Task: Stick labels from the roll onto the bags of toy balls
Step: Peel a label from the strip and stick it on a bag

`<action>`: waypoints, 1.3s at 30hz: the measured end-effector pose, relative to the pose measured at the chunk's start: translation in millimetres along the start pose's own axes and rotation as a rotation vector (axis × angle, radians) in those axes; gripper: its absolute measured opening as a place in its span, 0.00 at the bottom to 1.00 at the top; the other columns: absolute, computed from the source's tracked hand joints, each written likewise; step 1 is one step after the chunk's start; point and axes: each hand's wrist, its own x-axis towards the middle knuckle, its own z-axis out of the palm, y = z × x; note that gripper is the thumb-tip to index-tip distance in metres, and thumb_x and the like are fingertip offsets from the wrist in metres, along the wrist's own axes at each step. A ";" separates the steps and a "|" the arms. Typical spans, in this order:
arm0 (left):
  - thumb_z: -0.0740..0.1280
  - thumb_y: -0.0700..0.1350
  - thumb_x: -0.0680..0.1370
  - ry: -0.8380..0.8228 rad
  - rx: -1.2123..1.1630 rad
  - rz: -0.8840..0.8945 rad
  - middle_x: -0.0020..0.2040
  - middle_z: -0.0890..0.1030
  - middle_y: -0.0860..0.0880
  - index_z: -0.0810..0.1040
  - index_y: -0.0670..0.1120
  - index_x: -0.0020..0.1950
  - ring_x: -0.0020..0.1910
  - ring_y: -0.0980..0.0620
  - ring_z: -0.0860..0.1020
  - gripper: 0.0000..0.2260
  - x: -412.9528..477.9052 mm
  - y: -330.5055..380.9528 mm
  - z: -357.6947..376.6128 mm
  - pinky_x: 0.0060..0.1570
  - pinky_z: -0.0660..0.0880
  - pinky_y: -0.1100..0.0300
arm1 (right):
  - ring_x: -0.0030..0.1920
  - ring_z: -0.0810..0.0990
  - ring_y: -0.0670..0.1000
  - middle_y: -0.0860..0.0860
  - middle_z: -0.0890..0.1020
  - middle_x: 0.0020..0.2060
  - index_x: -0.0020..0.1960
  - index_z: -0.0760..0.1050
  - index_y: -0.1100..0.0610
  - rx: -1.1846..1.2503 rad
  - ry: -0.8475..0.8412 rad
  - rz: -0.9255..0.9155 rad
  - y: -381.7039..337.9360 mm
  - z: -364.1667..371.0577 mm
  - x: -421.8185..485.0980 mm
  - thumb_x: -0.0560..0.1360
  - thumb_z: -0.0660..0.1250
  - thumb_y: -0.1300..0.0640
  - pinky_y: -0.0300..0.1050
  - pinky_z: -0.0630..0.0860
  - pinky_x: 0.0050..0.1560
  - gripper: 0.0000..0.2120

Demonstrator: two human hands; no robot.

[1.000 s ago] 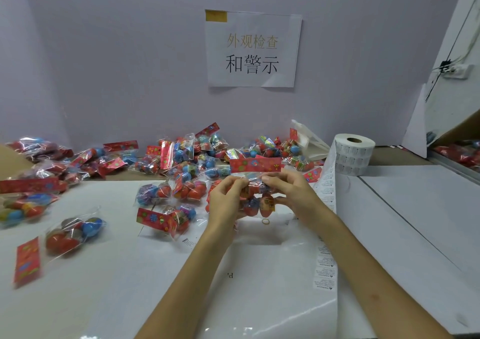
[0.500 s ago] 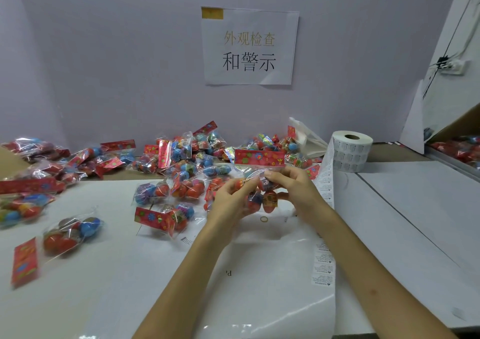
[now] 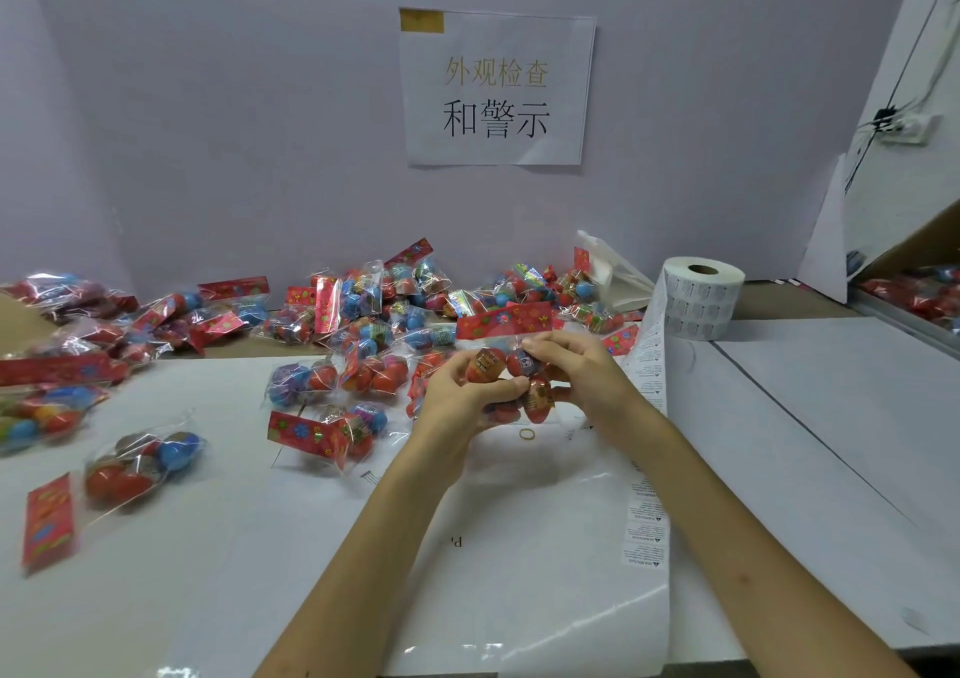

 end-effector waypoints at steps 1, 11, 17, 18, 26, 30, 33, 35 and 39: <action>0.78 0.35 0.71 0.010 0.002 0.004 0.46 0.85 0.42 0.80 0.41 0.57 0.45 0.44 0.86 0.17 -0.2 -0.1 0.4 0.40 0.81 0.59 | 0.41 0.84 0.49 0.50 0.84 0.39 0.45 0.84 0.53 -0.009 -0.009 -0.007 0.0 0.5 -0.2 0.80 0.67 0.55 0.42 0.81 0.38 0.08; 0.78 0.34 0.72 -0.034 0.037 -0.005 0.49 0.84 0.41 0.77 0.41 0.60 0.45 0.44 0.85 0.20 -2.0 -2.7 4.1 0.44 0.82 0.57 | 0.40 0.82 0.47 0.46 0.83 0.34 0.42 0.81 0.57 -0.076 0.111 -0.057 5.4 -6.0 3.0 0.77 0.72 0.59 0.41 0.81 0.39 0.06; 0.72 0.52 0.79 0.100 0.007 0.004 0.51 0.85 0.41 0.82 0.45 0.55 0.49 0.44 0.84 0.11 -1.2 0.5 2.5 0.47 0.82 0.48 | 0.37 0.84 0.44 0.46 0.84 0.34 0.43 0.83 0.55 -0.106 0.064 -0.081 6.5 -4.2 2.1 0.77 0.72 0.61 0.40 0.79 0.36 0.05; 0.72 0.49 0.80 0.135 0.005 0.008 0.48 0.86 0.42 0.83 0.45 0.52 0.47 0.46 0.85 0.08 -0.5 0.7 2.0 0.45 0.83 0.49 | 0.37 0.83 0.43 0.46 0.84 0.34 0.42 0.83 0.54 -0.126 0.056 -0.085 6.9 -3.5 2.0 0.77 0.72 0.61 0.39 0.79 0.35 0.06; 0.73 0.41 0.79 0.246 0.035 0.071 0.41 0.84 0.47 0.84 0.45 0.46 0.41 0.49 0.82 0.03 -0.9 1.5 0.7 0.40 0.80 0.55 | 0.40 0.84 0.44 0.46 0.85 0.38 0.50 0.82 0.56 -0.129 -0.016 -0.035 7.9 -0.5 1.6 0.79 0.70 0.54 0.39 0.79 0.37 0.06; 0.73 0.40 0.79 0.284 0.042 0.094 0.46 0.85 0.44 0.83 0.45 0.46 0.46 0.46 0.84 0.02 -2.3 0.3 2.2 0.46 0.82 0.55 | 0.42 0.85 0.44 0.44 0.86 0.39 0.51 0.81 0.55 -0.143 -0.051 0.013 6.7 3.5 0.3 0.79 0.69 0.49 0.39 0.80 0.39 0.09; 0.73 0.41 0.79 0.304 0.079 0.103 0.50 0.85 0.43 0.84 0.45 0.48 0.50 0.44 0.84 0.01 -1.8 -0.4 3.3 0.48 0.82 0.56 | 0.41 0.85 0.44 0.47 0.86 0.38 0.48 0.83 0.55 -0.145 -0.003 -0.023 6.8 2.7 0.1 0.79 0.71 0.51 0.38 0.80 0.37 0.07; 0.73 0.43 0.78 0.298 0.100 0.114 0.50 0.85 0.43 0.85 0.44 0.50 0.51 0.45 0.84 0.03 -2.1 -0.6 2.6 0.51 0.82 0.55 | 0.41 0.85 0.45 0.48 0.86 0.37 0.47 0.83 0.55 -0.157 0.012 -0.037 6.1 1.3 -0.4 0.79 0.71 0.53 0.39 0.80 0.37 0.07; 0.73 0.47 0.79 0.271 0.153 0.158 0.50 0.86 0.45 0.84 0.48 0.52 0.51 0.47 0.85 0.05 -2.9 -1.1 3.1 0.54 0.83 0.52 | 0.42 0.85 0.48 0.51 0.86 0.40 0.46 0.83 0.54 -0.196 0.040 -0.045 6.8 -1.3 1.0 0.79 0.71 0.54 0.45 0.83 0.41 0.05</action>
